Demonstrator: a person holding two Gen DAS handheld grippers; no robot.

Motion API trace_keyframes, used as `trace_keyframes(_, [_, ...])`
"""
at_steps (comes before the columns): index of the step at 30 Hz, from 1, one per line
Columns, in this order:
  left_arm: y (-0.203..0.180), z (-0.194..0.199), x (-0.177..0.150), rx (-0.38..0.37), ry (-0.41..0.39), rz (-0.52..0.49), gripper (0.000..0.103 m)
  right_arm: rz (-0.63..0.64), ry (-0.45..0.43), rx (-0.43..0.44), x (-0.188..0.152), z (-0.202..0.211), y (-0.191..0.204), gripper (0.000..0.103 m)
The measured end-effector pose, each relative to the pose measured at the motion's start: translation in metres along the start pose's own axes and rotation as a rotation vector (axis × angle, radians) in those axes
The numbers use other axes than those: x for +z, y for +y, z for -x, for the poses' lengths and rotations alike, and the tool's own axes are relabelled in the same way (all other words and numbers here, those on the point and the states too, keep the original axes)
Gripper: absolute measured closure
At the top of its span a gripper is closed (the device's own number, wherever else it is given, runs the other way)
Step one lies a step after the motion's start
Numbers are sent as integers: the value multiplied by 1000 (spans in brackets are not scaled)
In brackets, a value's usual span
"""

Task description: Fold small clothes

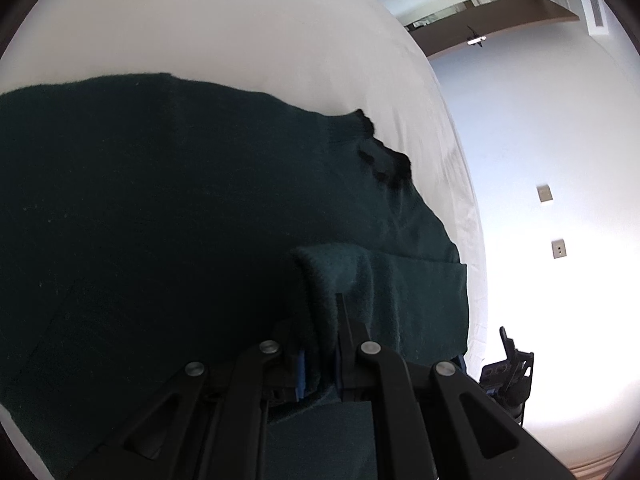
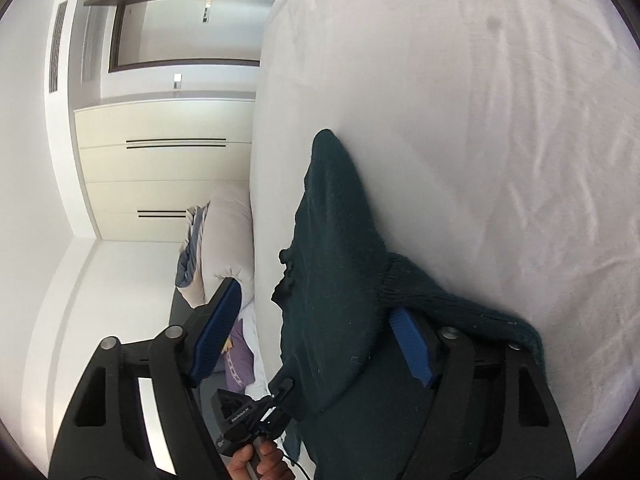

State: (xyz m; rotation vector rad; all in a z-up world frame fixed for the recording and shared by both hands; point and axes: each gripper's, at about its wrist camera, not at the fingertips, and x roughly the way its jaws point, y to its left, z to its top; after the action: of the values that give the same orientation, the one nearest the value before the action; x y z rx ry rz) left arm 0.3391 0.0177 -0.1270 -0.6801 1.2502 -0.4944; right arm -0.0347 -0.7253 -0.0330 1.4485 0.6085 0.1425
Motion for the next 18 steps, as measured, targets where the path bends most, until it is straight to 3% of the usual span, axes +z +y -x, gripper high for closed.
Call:
trace_keyframes(3, [12, 2, 1, 17, -8, 26, 93, 13, 1, 1, -2, -1, -9, 35])
trace_keyframes(6, [15, 6, -1, 12, -12, 28, 77, 42, 32, -19, -7, 1, -5, 33])
trace_keyframes(8, [13, 11, -2, -1, -11, 21, 52, 60, 39, -36, -9, 9, -3, 32])
trace_keyframes(11, [9, 27, -2, 23, -25, -2, 28, 81, 57, -58, -9, 22, 3, 31])
trace_keyframes(14, [1, 50, -3, 164, -73, -40, 22, 142, 64, -72, -6, 35, 17, 30])
trace_keyframes(16, [-9, 66, -7, 252, -151, -77, 22, 204, 68, -79, -2, 35, 36, 30])
trace_keyframes(18, [-24, 73, -11, 243, -208, -131, 22, 267, 73, -77, 6, 28, 55, 30])
